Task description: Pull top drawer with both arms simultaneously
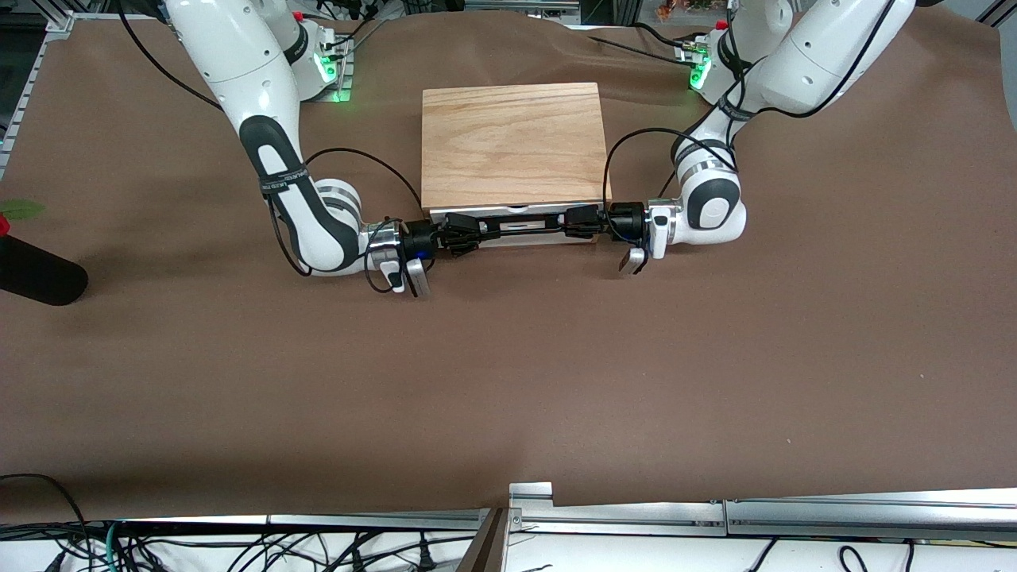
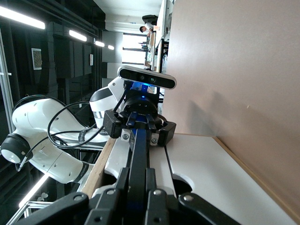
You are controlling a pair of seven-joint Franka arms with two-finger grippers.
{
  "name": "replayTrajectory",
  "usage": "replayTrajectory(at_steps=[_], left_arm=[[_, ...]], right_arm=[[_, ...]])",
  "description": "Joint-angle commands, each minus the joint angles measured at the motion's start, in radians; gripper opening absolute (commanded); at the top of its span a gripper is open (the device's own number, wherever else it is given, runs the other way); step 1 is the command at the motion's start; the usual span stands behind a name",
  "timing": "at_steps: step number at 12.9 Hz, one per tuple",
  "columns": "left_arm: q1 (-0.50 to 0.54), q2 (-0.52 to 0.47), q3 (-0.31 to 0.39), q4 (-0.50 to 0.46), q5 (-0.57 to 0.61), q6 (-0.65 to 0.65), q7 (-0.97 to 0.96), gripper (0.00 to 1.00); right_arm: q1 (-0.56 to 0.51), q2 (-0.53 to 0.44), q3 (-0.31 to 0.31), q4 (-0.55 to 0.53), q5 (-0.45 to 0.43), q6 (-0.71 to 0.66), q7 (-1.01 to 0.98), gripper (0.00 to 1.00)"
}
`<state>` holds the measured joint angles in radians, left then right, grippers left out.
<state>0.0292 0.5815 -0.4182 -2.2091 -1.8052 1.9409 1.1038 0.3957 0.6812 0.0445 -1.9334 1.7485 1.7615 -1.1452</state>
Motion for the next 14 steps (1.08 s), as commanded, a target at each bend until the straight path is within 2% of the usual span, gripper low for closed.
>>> replayTrajectory(at_steps=[1, 10, 14], left_arm=[[0.035, 0.057, 0.003, 0.041, 0.055, 0.079, -0.123, 0.0], [0.063, 0.101, 0.003, 0.118, 0.087, 0.078, -0.214, 0.0], [0.072, 0.11, 0.009, 0.173, 0.15, 0.078, -0.326, 0.0]], right_arm=[[-0.035, -0.006, -0.017, 0.044, 0.011, -0.007, 0.01, 0.0], [-0.055, 0.044, -0.029, 0.142, -0.004, 0.0, 0.079, 0.0], [-0.066, 0.083, -0.035, 0.192, -0.017, -0.001, 0.081, 0.0]])
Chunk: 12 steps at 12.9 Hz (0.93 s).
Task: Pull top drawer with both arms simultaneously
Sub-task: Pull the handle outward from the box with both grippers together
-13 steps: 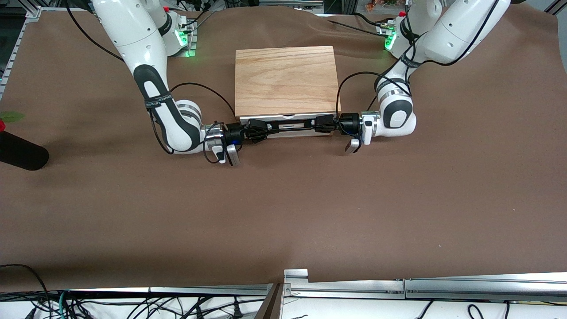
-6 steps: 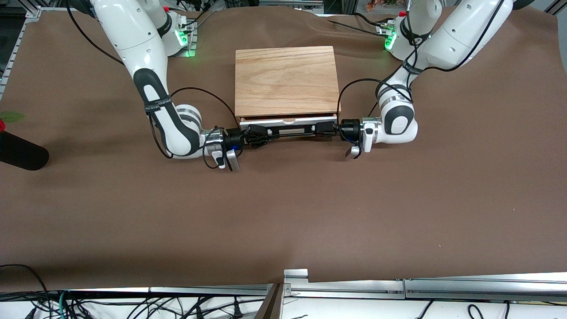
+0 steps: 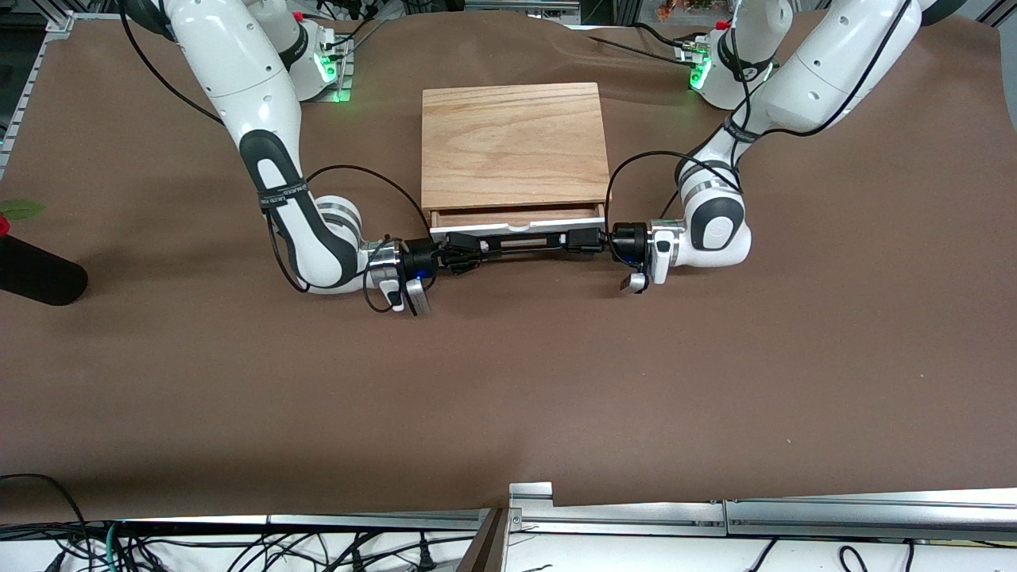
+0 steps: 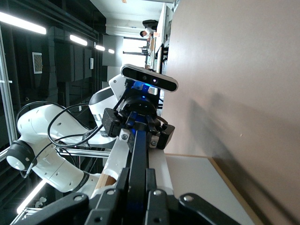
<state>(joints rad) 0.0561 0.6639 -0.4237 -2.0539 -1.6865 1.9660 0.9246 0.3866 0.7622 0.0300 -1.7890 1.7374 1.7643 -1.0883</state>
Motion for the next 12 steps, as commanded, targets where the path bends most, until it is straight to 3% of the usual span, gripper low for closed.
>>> replayTrajectory(at_steps=[1, 12], left_arm=[[0.045, 0.034, 0.016, 0.032, 0.031, 0.053, -0.148, 0.0], [0.05, 0.083, 0.034, 0.141, 0.031, 0.048, -0.25, 0.0]], right_arm=[[-0.058, 0.008, -0.021, 0.053, -0.004, -0.005, 0.028, 0.0], [-0.064, 0.074, -0.041, 0.164, -0.015, -0.002, 0.103, 0.0]])
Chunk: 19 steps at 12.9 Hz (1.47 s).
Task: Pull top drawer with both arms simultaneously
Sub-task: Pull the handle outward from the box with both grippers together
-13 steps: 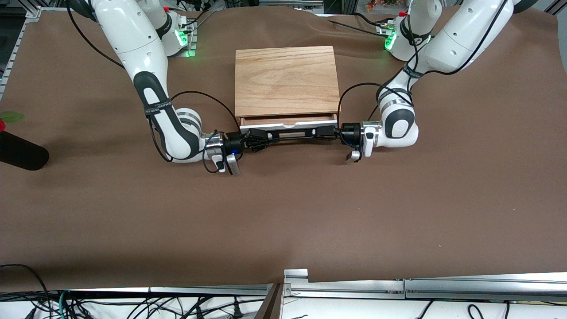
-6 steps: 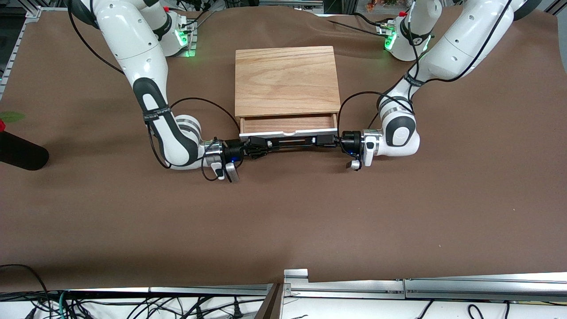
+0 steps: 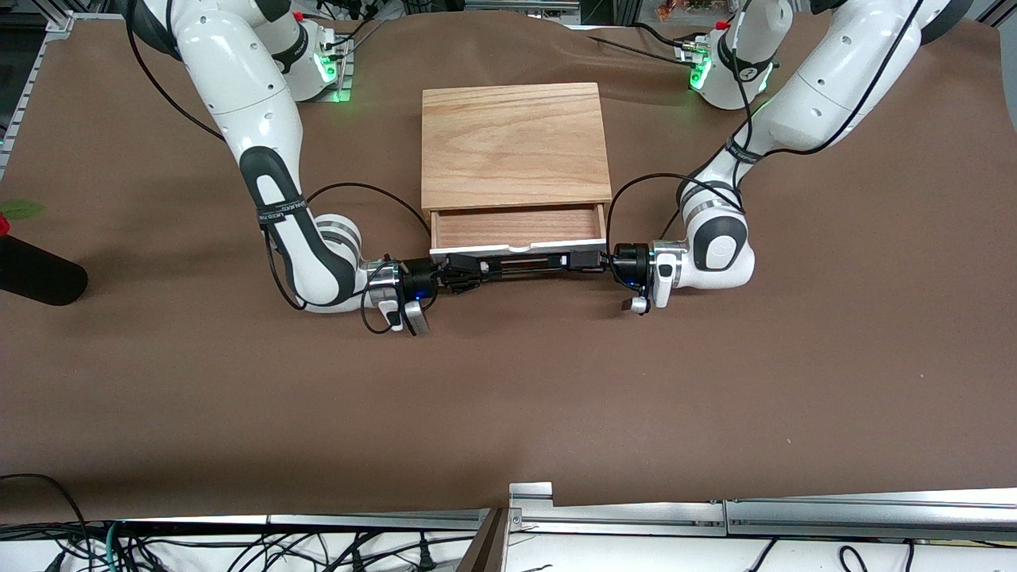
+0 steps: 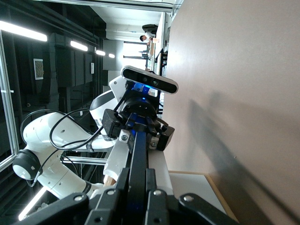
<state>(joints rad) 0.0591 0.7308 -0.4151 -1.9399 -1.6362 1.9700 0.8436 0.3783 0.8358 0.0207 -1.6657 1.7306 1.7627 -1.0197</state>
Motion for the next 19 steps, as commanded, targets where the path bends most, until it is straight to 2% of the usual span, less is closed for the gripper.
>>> replayTrajectory(at_steps=[1, 11, 19], left_arm=[[0.045, 0.016, 0.032, 0.038, -0.017, 0.044, -0.181, 0.0], [0.033, 0.028, 0.059, 0.12, -0.007, 0.046, -0.288, 0.0], [0.038, 0.032, 0.065, 0.111, 0.012, 0.043, -0.284, 0.0]], right_arm=[[-0.056, 0.008, -0.031, 0.05, -0.008, 0.0, 0.036, 0.0], [-0.056, 0.078, -0.056, 0.165, -0.008, 0.011, 0.078, 0.0], [-0.061, 0.132, -0.058, 0.233, -0.008, 0.031, 0.079, 0.0]])
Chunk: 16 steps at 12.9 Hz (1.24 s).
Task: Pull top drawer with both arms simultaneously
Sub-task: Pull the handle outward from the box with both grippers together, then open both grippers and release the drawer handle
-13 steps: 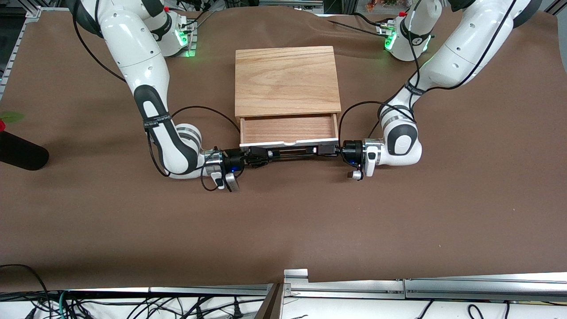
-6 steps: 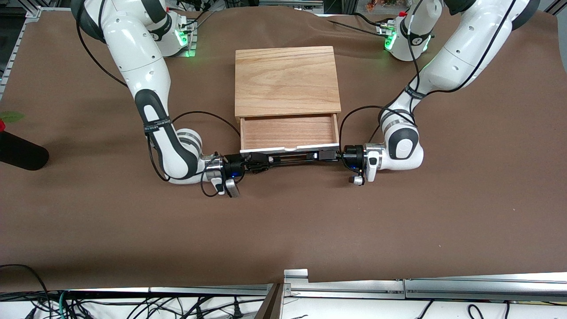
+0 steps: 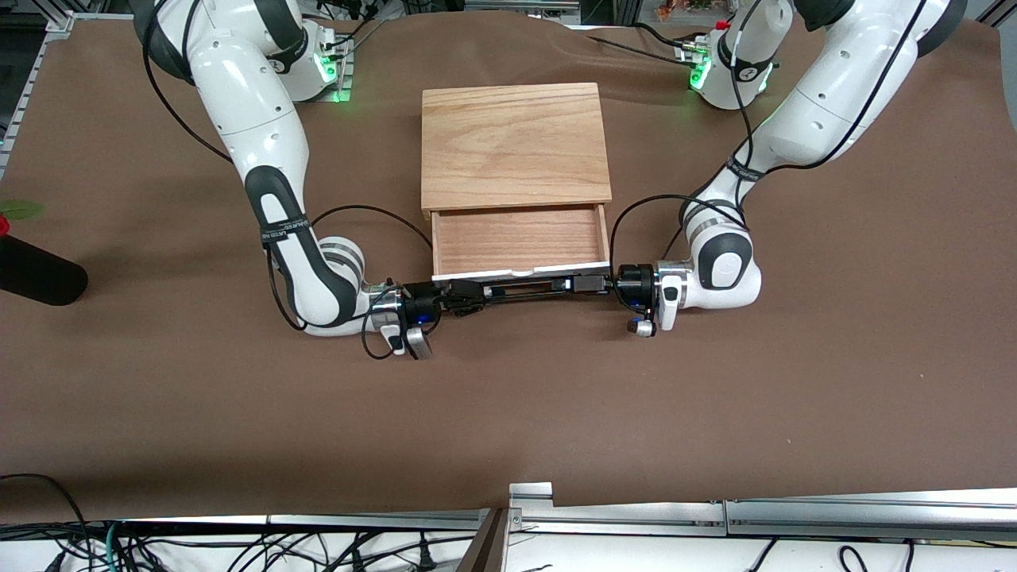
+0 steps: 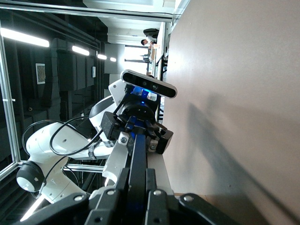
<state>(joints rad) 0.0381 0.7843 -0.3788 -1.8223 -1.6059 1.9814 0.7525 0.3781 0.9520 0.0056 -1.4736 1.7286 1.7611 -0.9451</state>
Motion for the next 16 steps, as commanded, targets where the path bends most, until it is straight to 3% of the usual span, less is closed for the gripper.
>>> replayTrajectory(at_steps=[1, 2, 3, 4, 5, 6, 9, 13, 16], left_arm=[[0.059, -0.022, 0.029, -0.008, -0.019, 0.028, -0.193, 0.0], [0.06, -0.022, 0.029, -0.011, -0.019, 0.027, -0.191, 0.14], [0.062, -0.025, 0.029, -0.021, -0.019, 0.025, -0.187, 0.43], [0.065, -0.026, 0.029, -0.023, -0.019, 0.025, -0.186, 0.53], [0.065, -0.027, 0.028, -0.025, -0.019, 0.024, -0.186, 0.61], [0.065, -0.027, 0.028, -0.025, -0.019, 0.024, -0.185, 0.67], [0.068, -0.031, 0.026, -0.034, -0.019, 0.024, -0.196, 1.0], [0.072, -0.046, 0.026, -0.031, -0.017, 0.022, -0.287, 1.0], [0.074, -0.054, 0.026, -0.023, 0.004, 0.005, -0.334, 1.0]], right_arm=[[-0.064, 0.016, -0.042, 0.041, -0.007, 0.031, 0.005, 0.0], [-0.065, 0.016, -0.042, 0.039, -0.007, 0.031, 0.005, 0.02], [-0.065, 0.016, -0.042, 0.039, -0.006, 0.031, 0.005, 0.34], [-0.064, 0.014, -0.042, 0.039, -0.006, 0.032, 0.005, 0.73], [-0.064, 0.014, -0.042, 0.038, -0.006, 0.032, -0.001, 1.0], [-0.064, 0.014, -0.042, 0.038, -0.004, 0.032, 0.0, 1.0], [-0.064, 0.013, -0.042, 0.038, -0.006, 0.032, 0.003, 1.0], [-0.064, 0.005, -0.081, 0.038, -0.055, 0.032, 0.006, 1.0], [-0.061, -0.028, -0.173, 0.041, -0.234, 0.029, 0.101, 1.0]])
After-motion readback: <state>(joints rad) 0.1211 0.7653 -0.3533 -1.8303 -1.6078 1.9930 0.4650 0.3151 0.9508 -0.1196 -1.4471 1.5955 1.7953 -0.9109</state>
